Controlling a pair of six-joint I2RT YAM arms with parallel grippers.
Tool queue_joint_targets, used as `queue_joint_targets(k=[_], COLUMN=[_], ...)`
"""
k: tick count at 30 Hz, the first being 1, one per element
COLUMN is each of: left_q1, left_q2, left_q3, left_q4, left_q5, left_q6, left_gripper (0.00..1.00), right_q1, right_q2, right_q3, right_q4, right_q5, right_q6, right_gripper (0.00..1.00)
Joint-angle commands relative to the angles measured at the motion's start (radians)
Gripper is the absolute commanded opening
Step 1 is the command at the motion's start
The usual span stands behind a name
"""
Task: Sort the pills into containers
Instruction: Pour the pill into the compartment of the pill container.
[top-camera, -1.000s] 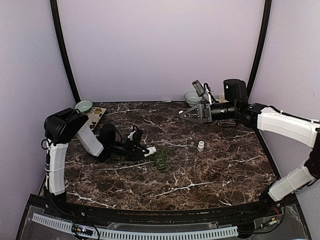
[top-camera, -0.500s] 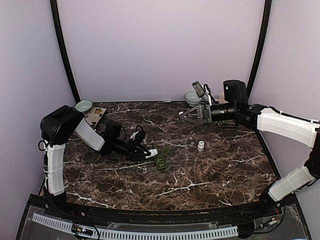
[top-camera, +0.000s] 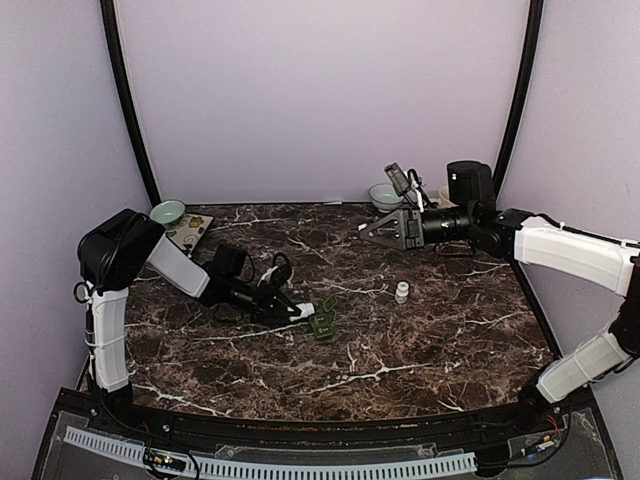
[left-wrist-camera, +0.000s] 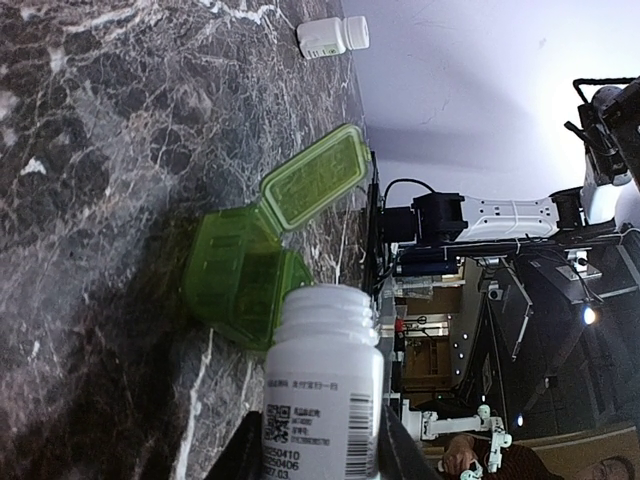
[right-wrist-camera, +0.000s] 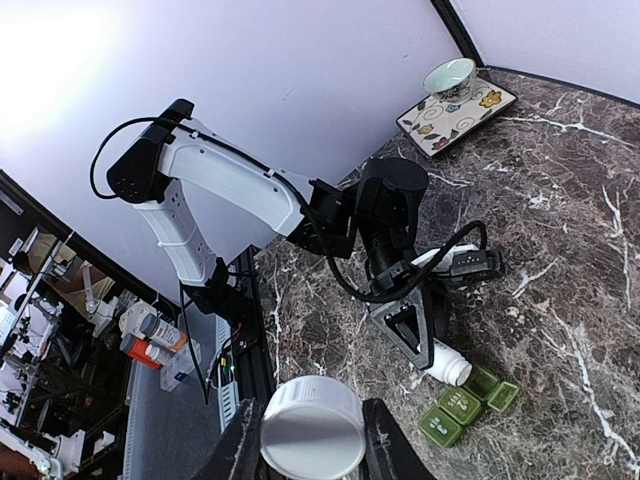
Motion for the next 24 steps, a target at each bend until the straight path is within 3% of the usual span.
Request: queue_joint_targets(k=[1,24], left_q1=[-0.006,-0.005], left_q2=[-0.061,-0.070], left_q3=[0.027,0.093], left_q4=[-0.069,-0.271], left_q5=[-0.010,-0.051], left_q6=[0.059,0.180], left_gripper=[0.00,0.00], right_q1=[-0.009,-0.011], right_q2=[-0.032,-0.041], right_q3=[-0.017,-0.037], right_q4=[0.049,0.063], right_q5=[-0.009,-0.007], right_q6=[0.008,0.011], right_gripper=[0.23,0.23])
